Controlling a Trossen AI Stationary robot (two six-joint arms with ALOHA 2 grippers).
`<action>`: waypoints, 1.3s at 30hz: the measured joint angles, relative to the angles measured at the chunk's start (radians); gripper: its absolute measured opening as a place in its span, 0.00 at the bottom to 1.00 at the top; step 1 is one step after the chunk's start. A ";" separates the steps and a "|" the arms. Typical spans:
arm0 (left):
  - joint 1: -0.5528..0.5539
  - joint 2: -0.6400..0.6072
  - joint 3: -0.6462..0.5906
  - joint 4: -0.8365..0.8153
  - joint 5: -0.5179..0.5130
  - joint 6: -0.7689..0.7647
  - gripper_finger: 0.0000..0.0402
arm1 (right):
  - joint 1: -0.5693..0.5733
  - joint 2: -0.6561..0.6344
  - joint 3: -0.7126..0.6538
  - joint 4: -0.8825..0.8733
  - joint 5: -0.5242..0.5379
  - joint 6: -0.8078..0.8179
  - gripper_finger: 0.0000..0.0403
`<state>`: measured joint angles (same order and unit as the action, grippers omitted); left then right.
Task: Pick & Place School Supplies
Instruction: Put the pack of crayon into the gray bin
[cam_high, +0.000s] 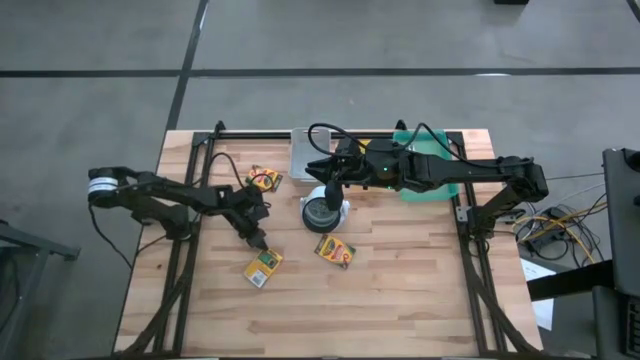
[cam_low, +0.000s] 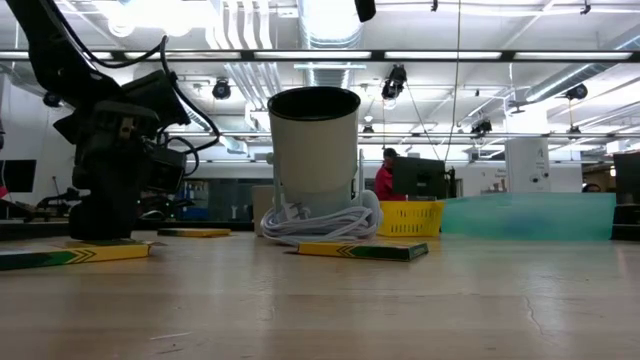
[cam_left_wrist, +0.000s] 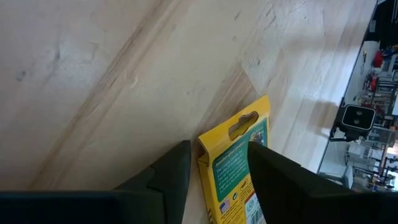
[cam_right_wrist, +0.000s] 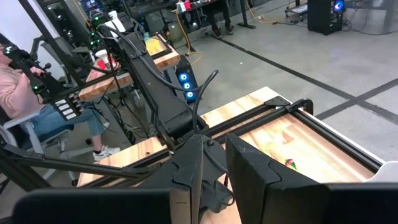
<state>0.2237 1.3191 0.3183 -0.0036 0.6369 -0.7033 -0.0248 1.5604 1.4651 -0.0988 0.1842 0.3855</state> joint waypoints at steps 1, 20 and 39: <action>0.000 0.000 0.000 0.000 0.001 0.000 0.41 | 0.000 0.000 0.000 0.000 0.000 0.000 0.17; 0.048 -0.005 0.037 -0.038 -0.009 0.043 0.41 | 0.000 0.000 0.000 0.000 0.000 0.000 0.17; -0.049 -0.324 0.175 -0.124 -0.160 0.178 0.41 | 0.000 0.000 0.000 0.000 0.000 0.000 0.17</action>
<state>0.1745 0.9952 0.4936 -0.1272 0.4769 -0.5257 -0.0248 1.5604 1.4651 -0.0986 0.1841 0.3855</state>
